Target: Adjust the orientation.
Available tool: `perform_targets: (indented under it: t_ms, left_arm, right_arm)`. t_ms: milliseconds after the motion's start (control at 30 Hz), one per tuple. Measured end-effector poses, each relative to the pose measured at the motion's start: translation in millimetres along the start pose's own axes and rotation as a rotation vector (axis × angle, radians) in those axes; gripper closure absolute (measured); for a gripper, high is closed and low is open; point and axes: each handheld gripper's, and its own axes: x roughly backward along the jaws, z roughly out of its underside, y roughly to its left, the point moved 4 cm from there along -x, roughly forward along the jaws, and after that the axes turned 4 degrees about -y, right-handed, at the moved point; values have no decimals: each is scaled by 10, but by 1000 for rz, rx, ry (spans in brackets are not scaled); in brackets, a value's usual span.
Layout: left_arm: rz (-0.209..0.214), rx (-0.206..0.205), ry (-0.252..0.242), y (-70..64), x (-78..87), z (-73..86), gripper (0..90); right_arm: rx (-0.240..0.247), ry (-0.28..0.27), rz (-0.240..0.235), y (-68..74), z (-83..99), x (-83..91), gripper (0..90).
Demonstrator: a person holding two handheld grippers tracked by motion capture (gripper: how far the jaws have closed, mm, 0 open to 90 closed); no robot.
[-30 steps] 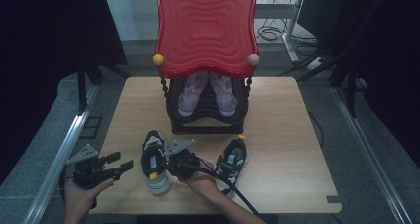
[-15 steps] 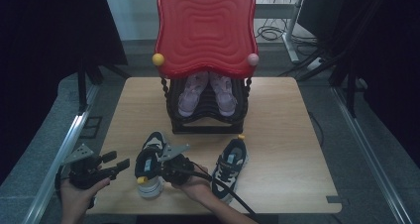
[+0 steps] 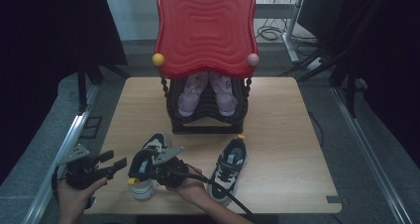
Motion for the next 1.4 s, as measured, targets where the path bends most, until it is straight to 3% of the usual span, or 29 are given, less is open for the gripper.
perform_targets:
  t_ms: [633, 933, 1167, 1400]
  left_arm:
    - [-13, 19, -40, 76, 125, -31, 319]
    - [-13, 19, -39, 90, 125, -26, 319]
    - [-8, 18, -44, 63, 109, -30, 321]
    - [2, 0, -43, -23, 48, -38, 322]
  right_arm:
    - [23, -10, -45, 144, -154, -331, 899]
    - [26, -12, -46, 165, -178, -369, 899]
    - [33, -60, -15, 102, -155, 14, 898]
    - [-16, -120, 80, -201, 52, 722, 898]
